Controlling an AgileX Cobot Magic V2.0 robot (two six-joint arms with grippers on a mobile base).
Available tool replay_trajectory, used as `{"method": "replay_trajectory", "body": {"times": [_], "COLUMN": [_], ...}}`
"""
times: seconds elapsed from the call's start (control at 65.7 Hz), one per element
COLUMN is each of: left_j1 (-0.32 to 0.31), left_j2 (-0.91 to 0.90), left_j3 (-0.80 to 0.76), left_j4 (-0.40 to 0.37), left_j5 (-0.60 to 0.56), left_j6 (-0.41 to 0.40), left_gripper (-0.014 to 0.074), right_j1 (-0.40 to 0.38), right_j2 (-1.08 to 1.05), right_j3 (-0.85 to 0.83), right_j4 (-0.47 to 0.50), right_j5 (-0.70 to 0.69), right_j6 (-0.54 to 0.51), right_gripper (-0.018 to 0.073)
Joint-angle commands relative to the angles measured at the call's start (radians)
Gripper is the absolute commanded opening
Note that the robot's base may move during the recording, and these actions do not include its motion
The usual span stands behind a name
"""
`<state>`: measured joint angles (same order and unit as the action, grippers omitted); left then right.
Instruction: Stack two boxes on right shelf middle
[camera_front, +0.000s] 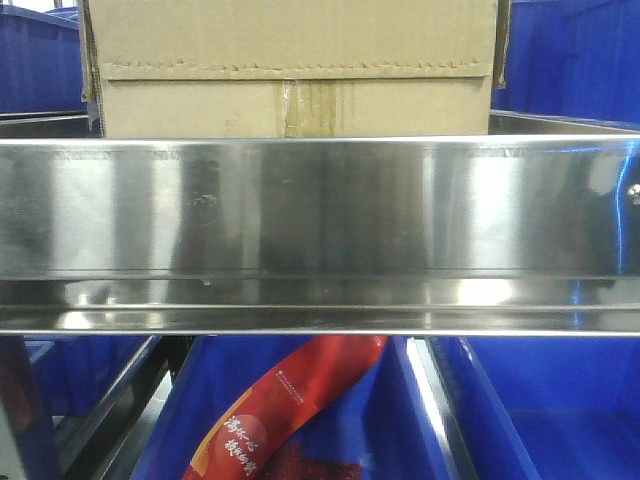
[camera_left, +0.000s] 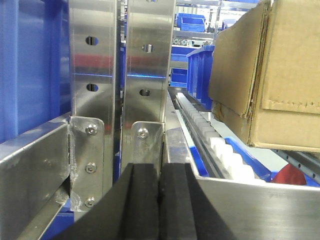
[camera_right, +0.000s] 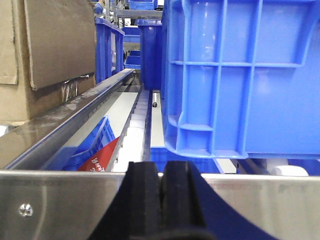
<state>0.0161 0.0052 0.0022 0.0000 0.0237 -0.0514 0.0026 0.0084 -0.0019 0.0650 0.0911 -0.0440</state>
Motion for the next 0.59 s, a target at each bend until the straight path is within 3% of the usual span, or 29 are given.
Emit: {"method": "replay_trajectory", "body": {"times": [0.0, 0.579], "left_j1": [0.003, 0.003], "left_j2": [-0.005, -0.005], "left_j3": [-0.002, -0.002], "left_j4": [0.000, 0.000], "left_j5": [-0.015, -0.015], "left_j6": [0.005, 0.005], "left_gripper": [-0.0111, -0.0111], "right_j1": [-0.007, -0.007], "right_j2": [-0.008, -0.008], "right_j3": [0.002, 0.002], "right_j4": [-0.010, -0.010], "right_j5": [-0.021, -0.021], "right_j6": [0.003, 0.003], "right_gripper": [-0.0155, -0.0155]}}
